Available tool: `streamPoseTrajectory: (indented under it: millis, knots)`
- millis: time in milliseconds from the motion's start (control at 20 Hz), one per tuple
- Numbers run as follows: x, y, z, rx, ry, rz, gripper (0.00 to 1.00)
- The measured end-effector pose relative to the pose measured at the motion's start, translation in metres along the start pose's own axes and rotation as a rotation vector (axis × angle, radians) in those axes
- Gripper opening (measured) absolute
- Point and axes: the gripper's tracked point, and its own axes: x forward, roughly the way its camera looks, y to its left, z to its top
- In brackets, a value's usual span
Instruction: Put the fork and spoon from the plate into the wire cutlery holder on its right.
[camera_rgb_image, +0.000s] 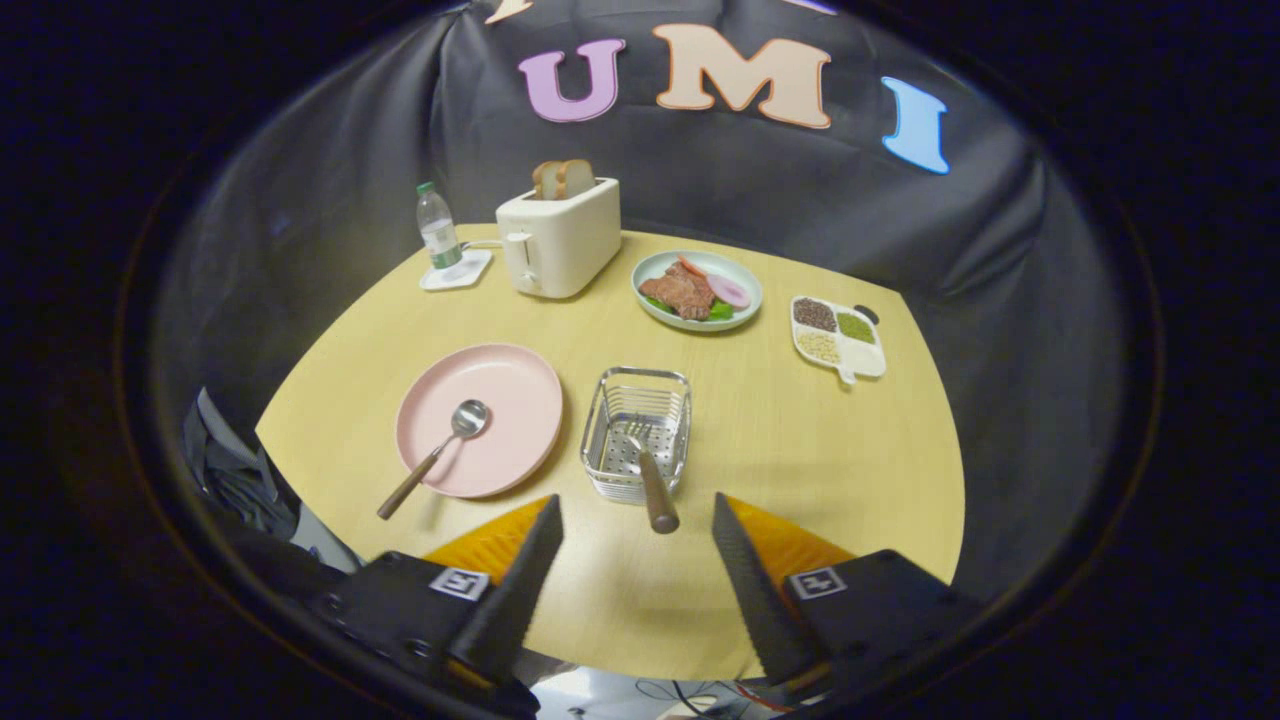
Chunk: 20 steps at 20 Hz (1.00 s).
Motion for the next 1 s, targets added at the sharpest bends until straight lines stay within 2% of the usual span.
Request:
streamPoseTrajectory:
  millis: [150, 500, 1000]
  knots:
    - [-0.008, 0.003, -0.002, 0.030, -0.018, -0.017, 1.00]
    - [-0.020, 0.021, -0.012, 0.118, -0.069, -0.055, 1.00]
    - [-0.025, 0.086, 0.003, 0.140, -0.306, -0.153, 1.00]
